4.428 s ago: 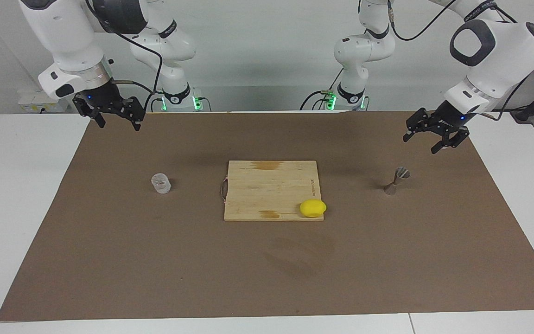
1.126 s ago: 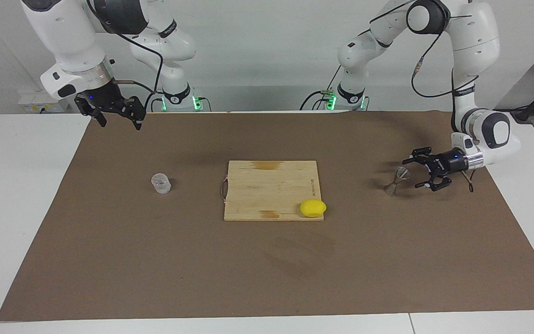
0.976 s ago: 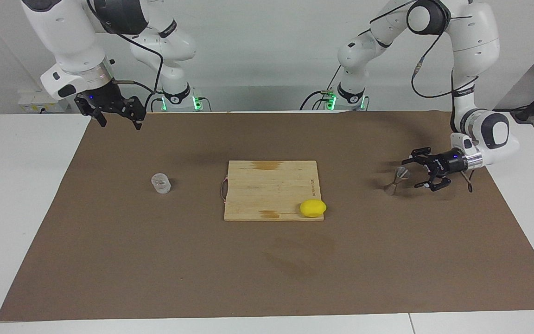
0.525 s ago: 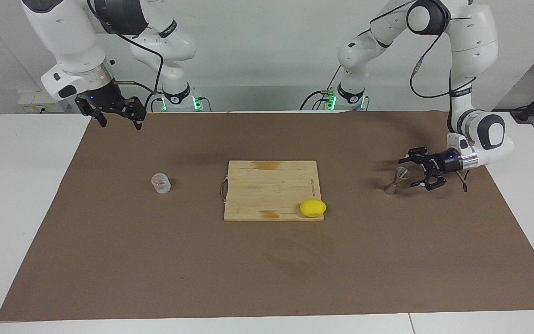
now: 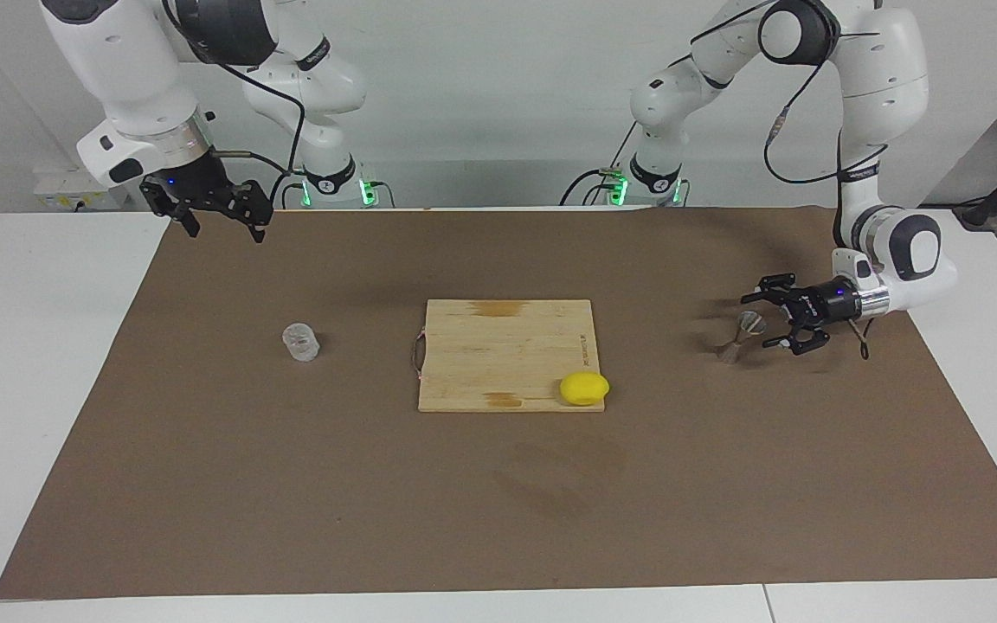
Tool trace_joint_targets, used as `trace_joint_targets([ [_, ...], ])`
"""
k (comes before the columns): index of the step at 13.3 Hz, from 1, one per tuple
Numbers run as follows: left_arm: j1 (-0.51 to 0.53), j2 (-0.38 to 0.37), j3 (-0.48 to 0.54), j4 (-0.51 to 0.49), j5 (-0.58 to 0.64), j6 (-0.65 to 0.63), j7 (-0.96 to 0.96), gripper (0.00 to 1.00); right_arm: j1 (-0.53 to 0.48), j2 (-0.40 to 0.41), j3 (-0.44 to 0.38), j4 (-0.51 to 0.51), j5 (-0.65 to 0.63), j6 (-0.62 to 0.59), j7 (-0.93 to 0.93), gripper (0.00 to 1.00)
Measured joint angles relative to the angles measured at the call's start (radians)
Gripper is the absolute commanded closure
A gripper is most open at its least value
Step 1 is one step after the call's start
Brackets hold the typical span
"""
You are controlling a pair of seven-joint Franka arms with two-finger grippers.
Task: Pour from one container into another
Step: 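Open the left gripper around the metal cup, then close the left gripper on the metal cup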
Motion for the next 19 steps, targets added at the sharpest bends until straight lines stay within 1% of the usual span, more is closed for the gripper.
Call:
trace_joint_targets([
  [6,-0.012,-0.001,-0.009,0.001,-0.039,-0.007,0.000,0.00,0.000,0.000,0.000,0.000,0.000,0.000,0.000,0.00],
  [8,-0.021,-0.001,-0.010,0.001,-0.043,-0.007,0.001,0.01,0.000,0.000,0.000,-0.001,0.000,0.000,0.000,0.00],
  [9,-0.026,-0.001,-0.010,0.001,-0.045,-0.007,0.001,0.04,0.000,0.000,0.000,-0.001,0.000,0.000,0.000,0.00],
  [12,-0.028,-0.001,-0.008,0.002,-0.047,-0.007,0.001,0.15,0.000,0.000,0.000,-0.001,0.000,0.000,0.000,0.00],
  [14,-0.028,-0.001,-0.007,0.002,-0.047,-0.007,0.001,0.31,0.000,-0.001,0.000,-0.002,0.000,0.000,0.000,0.00],
  [16,-0.027,-0.001,-0.005,0.002,-0.047,-0.007,0.001,0.42,0.000,-0.001,0.000,-0.002,0.000,0.000,0.000,0.00],
  [17,-0.027,-0.001,-0.003,0.002,-0.047,-0.007,0.001,0.54,0.000,-0.001,0.000,-0.002,0.000,0.000,0.000,0.00],
  [19,-0.027,0.000,-0.002,0.003,-0.047,-0.006,0.001,0.69,0.000,-0.002,0.000,-0.004,0.000,0.000,0.000,0.00],
])
